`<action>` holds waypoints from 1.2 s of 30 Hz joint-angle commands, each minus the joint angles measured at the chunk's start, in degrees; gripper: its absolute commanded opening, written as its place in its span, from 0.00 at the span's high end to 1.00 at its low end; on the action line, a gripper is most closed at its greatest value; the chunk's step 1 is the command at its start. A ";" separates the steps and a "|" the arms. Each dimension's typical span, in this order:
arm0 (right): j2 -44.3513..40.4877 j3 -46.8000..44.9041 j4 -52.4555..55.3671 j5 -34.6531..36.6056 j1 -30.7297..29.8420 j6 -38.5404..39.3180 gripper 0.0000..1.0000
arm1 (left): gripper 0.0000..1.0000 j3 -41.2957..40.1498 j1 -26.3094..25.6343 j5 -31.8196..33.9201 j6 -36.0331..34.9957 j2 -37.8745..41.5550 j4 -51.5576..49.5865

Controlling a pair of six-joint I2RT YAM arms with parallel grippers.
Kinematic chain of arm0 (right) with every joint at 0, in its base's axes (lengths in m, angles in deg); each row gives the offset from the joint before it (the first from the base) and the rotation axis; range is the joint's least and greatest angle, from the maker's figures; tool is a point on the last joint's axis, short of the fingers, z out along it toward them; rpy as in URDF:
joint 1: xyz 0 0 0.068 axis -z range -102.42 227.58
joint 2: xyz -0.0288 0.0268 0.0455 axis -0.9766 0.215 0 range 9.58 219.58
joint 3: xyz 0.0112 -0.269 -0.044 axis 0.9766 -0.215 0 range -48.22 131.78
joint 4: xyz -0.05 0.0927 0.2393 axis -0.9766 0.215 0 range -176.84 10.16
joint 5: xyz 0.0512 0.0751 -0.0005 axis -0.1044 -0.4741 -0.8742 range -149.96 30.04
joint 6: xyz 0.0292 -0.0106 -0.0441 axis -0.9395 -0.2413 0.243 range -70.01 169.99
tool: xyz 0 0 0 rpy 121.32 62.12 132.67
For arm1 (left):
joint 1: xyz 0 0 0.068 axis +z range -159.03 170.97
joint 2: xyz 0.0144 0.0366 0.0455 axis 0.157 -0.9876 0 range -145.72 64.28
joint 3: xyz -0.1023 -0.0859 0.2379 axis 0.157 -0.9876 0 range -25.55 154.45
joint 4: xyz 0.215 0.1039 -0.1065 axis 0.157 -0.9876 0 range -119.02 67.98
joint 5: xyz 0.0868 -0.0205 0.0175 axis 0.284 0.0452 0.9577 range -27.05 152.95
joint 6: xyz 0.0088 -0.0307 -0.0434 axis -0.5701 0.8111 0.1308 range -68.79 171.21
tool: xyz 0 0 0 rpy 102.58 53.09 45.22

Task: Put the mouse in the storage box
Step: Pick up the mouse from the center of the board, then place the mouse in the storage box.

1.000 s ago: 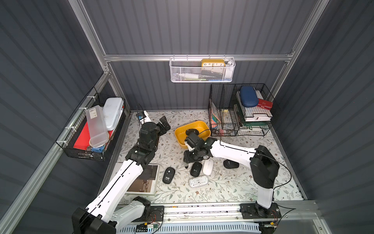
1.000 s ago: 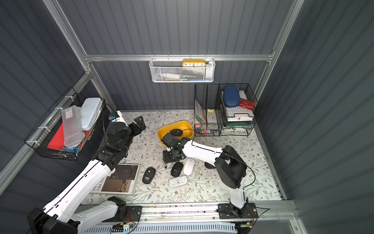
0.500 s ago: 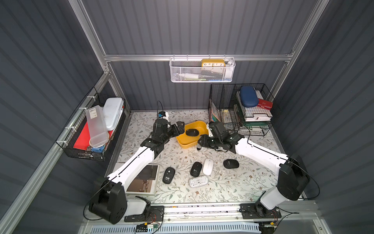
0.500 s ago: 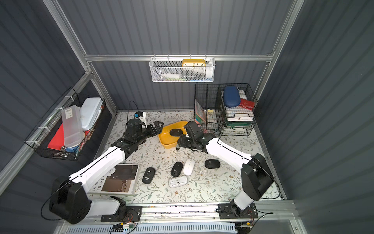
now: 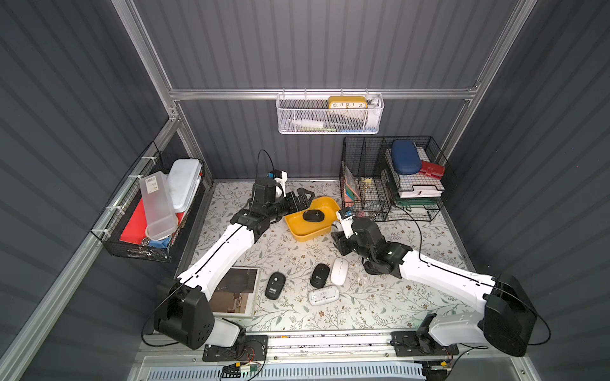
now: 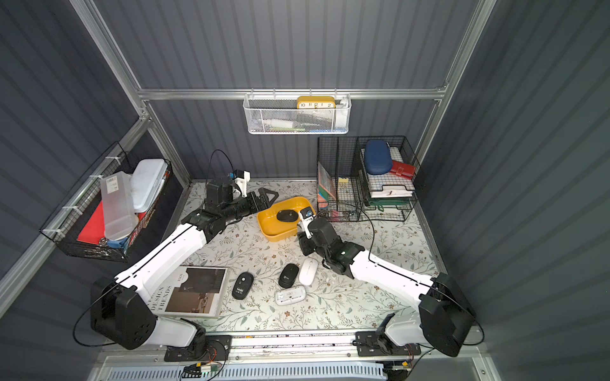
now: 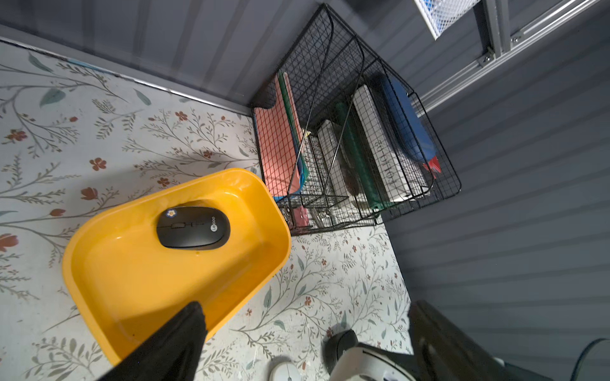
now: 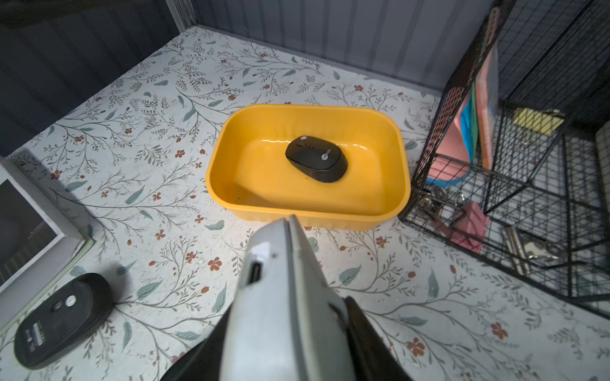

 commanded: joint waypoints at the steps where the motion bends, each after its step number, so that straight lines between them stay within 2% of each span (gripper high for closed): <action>1: -0.13 -2.43 -11.71 1.43 -0.38 7.82 0.82 | 0.01 1.50 0.23 -4.27 -1.51 -2.26 -4.87; 6: 2.41 -4.15 -19.84 8.32 -2.95 18.27 0.82 | 0.01 5.26 0.23 -5.86 -3.22 -7.11 -11.63; 8: 4.80 -5.05 -25.11 10.98 -3.34 21.65 0.82 | 0.01 5.36 0.23 -8.92 -2.63 -7.31 -10.96; 11: 7.68 -6.54 -32.91 12.40 -3.38 23.32 0.83 | 0.01 5.28 0.23 -9.55 -2.09 -6.96 -10.03; 16: 12.43 -3.39 -32.79 16.14 -3.38 26.82 0.83 | 0.01 4.89 1.17 0.52 0.50 -5.54 -11.49; 18: 15.14 -0.96 -31.95 16.83 -2.92 28.80 0.84 | 0.01 2.92 4.16 2.98 2.83 -3.34 -10.72; 22: 20.74 7.15 -25.36 15.34 -1.26 31.75 0.84 | 0.01 -3.49 15.13 3.46 5.81 4.00 -7.34; 25: 26.25 14.10 -19.78 16.05 -0.64 35.92 0.85 | 0.01 -6.19 20.12 3.93 6.36 8.47 -5.86; 31: 32.49 22.14 -12.08 14.22 -0.24 46.92 0.86 | 0.01 -7.72 23.06 7.32 6.41 12.18 -6.26; 36: 34.45 27.93 -2.51 8.03 -0.72 48.54 0.86 | 0.01 -7.68 24.94 8.04 5.45 12.21 -6.98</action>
